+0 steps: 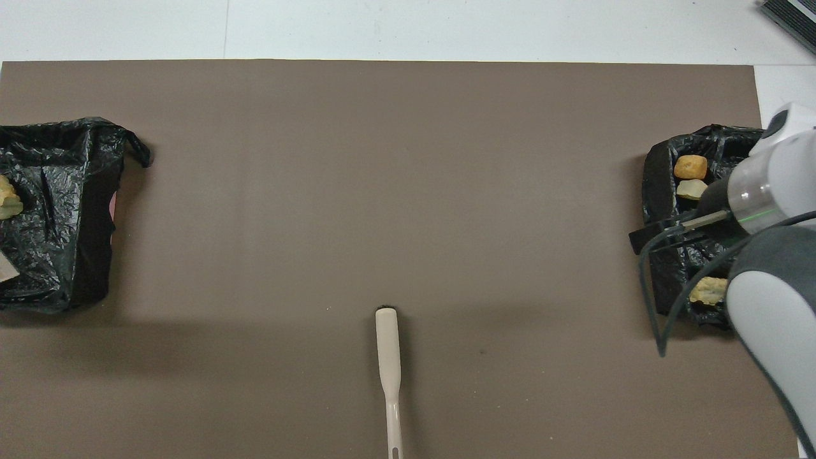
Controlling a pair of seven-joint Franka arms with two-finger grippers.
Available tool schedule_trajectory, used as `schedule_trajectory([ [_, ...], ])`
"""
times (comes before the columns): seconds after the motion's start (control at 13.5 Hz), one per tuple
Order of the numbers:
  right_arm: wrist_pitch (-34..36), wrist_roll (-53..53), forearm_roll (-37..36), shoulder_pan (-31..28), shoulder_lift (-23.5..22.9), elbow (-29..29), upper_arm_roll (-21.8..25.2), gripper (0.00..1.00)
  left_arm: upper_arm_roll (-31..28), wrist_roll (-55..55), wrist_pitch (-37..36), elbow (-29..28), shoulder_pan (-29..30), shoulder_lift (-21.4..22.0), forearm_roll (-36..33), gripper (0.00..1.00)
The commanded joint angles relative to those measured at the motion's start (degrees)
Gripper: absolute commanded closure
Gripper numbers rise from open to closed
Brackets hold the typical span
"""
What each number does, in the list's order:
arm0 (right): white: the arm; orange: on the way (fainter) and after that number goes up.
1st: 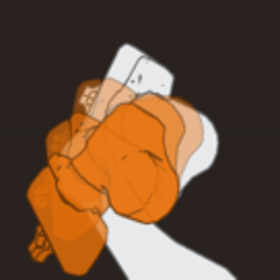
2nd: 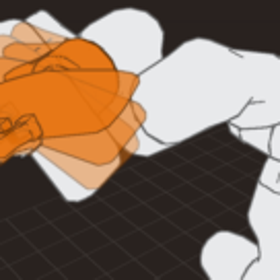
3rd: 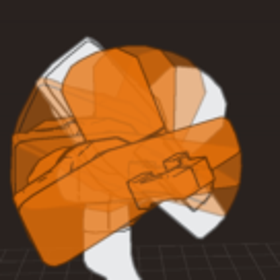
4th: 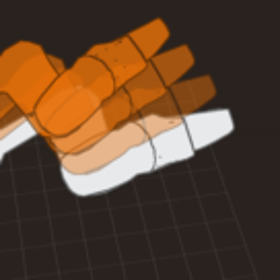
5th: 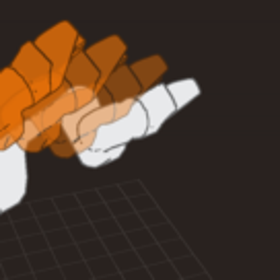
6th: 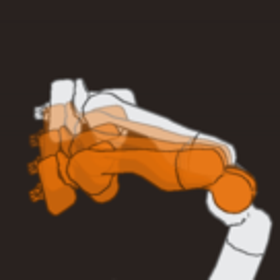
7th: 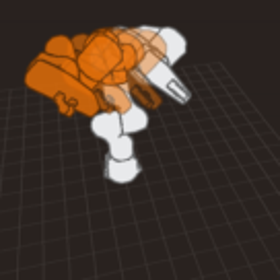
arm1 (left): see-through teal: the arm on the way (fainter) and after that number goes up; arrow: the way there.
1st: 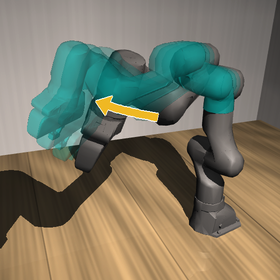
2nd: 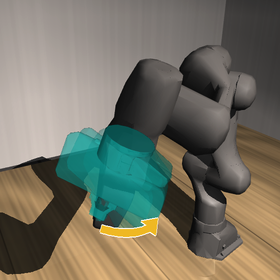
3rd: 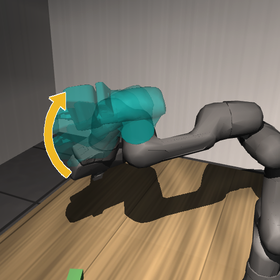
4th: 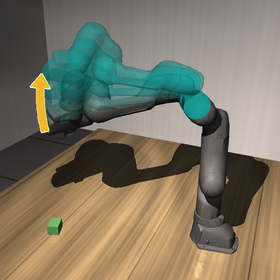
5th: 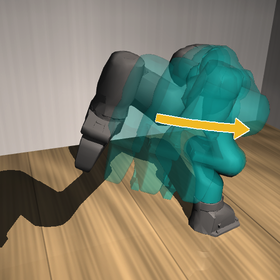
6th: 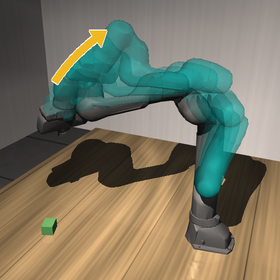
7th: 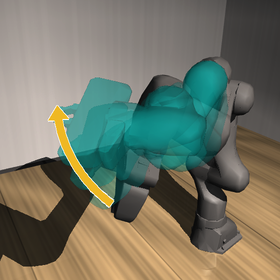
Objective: Sweep and dump trash in bin
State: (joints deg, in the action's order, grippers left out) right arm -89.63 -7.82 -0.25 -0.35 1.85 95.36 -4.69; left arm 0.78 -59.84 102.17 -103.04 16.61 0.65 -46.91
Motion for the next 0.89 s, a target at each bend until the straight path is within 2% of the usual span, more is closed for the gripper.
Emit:
schedule_trajectory([
  [0.0,2.53,-2.37,-1.15,-5.44,-0.09,-2.37,-0.93,0.0,-0.43,-1.07,-0.57,2.13,-3.84,-1.69,-8.93,1.0],
  [0.15,2.44,-0.97,-0.98,-6.6,0.0,-2.11,-0.84,0.0,-0.25,-1.16,-2.93,6.34,-7.55,-3.89,-11.89,1.0],
  [0.52,2.09,4.56,-0.01,-7.74,0.26,-1.75,-0.84,0.0,-0.25,-1.33,-3.64,9.6,-9.58,-7.59,-16.97,1.0],
  [0.82,2.26,4.4,-0.01,-7.65,0.26,-1.75,-0.84,0.0,-0.25,-0.55,-7.77,9.35,-13.0,-7.77,-20.4,1.0],
])
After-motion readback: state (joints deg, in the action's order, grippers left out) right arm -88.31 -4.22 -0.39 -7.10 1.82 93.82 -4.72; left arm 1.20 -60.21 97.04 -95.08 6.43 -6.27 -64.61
